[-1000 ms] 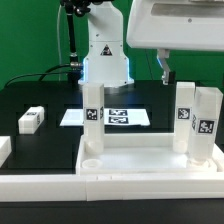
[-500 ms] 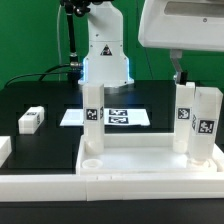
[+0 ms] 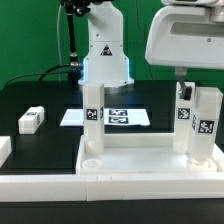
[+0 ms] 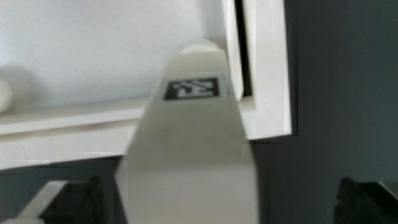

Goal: Assemble desk

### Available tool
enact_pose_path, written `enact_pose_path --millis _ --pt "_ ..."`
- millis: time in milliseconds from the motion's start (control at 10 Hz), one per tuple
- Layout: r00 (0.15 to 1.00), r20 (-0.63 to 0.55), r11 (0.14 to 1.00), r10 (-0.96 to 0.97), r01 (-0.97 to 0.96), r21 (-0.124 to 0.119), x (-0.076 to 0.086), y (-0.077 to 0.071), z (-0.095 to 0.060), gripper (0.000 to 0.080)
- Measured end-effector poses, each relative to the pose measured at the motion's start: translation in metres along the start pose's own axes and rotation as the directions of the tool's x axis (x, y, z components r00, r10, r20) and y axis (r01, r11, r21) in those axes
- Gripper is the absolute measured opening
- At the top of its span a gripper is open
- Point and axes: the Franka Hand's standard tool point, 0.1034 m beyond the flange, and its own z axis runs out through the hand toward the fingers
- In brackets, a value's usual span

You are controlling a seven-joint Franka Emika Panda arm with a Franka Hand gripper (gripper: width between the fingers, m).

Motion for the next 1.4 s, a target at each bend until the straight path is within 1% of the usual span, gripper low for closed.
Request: enact_pose_path --millis 100,300,400,500,700,800,900,1000,1100,1200,1300,1400 --pt "1.0 -0.001 1.0 0.0 0.0 0.0 0.001 0.0 0.0 0.0649" --pt "1.0 0.0 1.0 0.001 -0.001 0.0 0.001 0.001 0.0 0.0386" --pt "1.0 -0.001 1.0 0.002 -0.002 0.0 0.001 0.001 0.0 0.0386" --pt "1.0 -0.001 1.0 0.002 -0.002 0.0 0.001 0.001 0.0 0.0287" --pt "0.999 -0.006 0.999 0.034 -0.034 0.001 0.001 0.001 0.001 0.0287" --pt "0.995 -0.042 0.996 0.09 -0.09 0.016 0.003 0.003 0.001 0.0287" --pt "0.981 -0.055 0.982 0.188 -0.186 0.029 0.001 0.006 0.0 0.0287" --pt "0.946 -0.052 0.947 0.319 -0.318 0.04 0.0 0.008 0.001 0.0287" --pt "0.89 -0.04 0.89 0.454 -0.452 0.053 0.0 0.009 0.001 0.0287" --pt "0.829 -0.016 0.828 0.559 -0.556 0.072 0.0 0.011 0.001 0.0287" --pt "0.775 -0.005 0.773 0.632 -0.63 0.075 0.002 0.012 0.002 0.0287" --pt "0.688 0.009 0.686 0.726 -0.724 0.076 0.002 0.014 0.003 0.0288"
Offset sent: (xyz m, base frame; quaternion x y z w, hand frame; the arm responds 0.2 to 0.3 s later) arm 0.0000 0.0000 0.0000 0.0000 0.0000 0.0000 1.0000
